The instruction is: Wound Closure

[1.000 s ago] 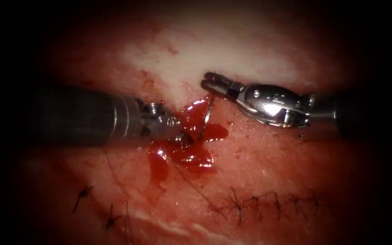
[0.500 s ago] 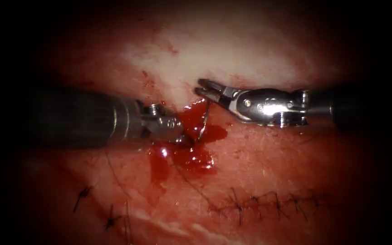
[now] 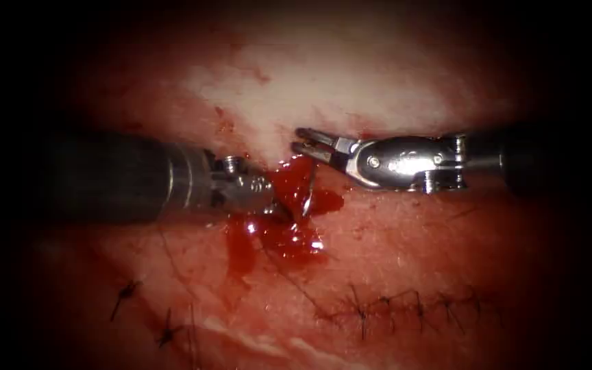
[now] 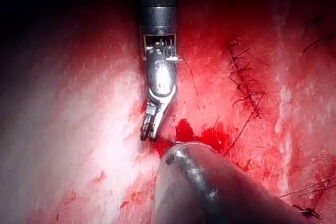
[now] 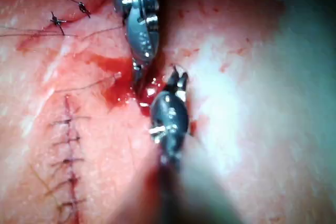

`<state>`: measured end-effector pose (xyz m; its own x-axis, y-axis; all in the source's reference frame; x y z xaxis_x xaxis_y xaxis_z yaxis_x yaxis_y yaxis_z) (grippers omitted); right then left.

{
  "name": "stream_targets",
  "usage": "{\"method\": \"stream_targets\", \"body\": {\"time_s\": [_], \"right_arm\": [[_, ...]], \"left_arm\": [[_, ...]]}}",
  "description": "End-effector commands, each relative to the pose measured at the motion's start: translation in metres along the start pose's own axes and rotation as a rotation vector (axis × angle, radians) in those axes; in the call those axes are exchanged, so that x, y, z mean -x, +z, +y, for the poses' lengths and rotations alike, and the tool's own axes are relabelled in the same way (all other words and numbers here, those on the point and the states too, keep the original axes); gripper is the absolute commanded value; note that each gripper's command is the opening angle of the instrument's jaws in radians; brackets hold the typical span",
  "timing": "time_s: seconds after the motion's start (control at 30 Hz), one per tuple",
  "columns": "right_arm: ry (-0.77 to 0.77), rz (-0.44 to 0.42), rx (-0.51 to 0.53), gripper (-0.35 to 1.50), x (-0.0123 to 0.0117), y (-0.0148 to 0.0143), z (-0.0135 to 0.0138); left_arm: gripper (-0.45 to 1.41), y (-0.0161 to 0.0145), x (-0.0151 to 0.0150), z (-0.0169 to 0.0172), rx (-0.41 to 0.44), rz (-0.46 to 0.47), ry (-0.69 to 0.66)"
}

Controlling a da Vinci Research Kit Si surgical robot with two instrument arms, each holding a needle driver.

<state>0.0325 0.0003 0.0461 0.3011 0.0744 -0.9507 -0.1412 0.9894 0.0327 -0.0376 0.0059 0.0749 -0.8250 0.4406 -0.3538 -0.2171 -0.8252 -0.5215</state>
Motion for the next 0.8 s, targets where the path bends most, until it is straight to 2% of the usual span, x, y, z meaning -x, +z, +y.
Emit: {"method": "stream_targets", "body": {"time_s": [0.03, 0.2, 0.4, 0.57, 0.67, 0.8], "right_arm": [[-0.002, 0.006, -0.017, -0.35, 0.0002, 0.0009, -0.0008], [-0.006, 0.004, -0.05, -0.35, 0.0001, 0.0009, -0.001], [-0.007, 0.004, -0.055, -0.35, 0.0001, 0.0009, -0.0009], [-0.005, -0.005, -0.046, -0.35, 0.0001, 0.0009, -0.0006], [-0.004, -0.005, -0.035, -0.35, 0.0, 0.0009, -0.0004], [-0.006, -0.007, -0.032, -0.35, -0.0002, 0.0009, -0.0002]], "left_arm": [[-0.45, 0.0008, -0.0001, 0.0001, 0.001, 0.0, 0.001], [-0.45, 0.0005, -0.0003, 0.0002, -0.002, 0.0, 0.005], [-0.45, -0.0016, -0.0014, 0.001, -0.033, 0.004, 0.004], [-0.45, -0.003, -0.0028, 0.0043, -0.04, 0.018, 0.015], [-0.45, -0.0024, -0.003, 0.0056, -0.049, 0.029, 0.017], [-0.45, -0.0007, -0.0024, 0.005, -0.067, 0.031, 0.023]]}}
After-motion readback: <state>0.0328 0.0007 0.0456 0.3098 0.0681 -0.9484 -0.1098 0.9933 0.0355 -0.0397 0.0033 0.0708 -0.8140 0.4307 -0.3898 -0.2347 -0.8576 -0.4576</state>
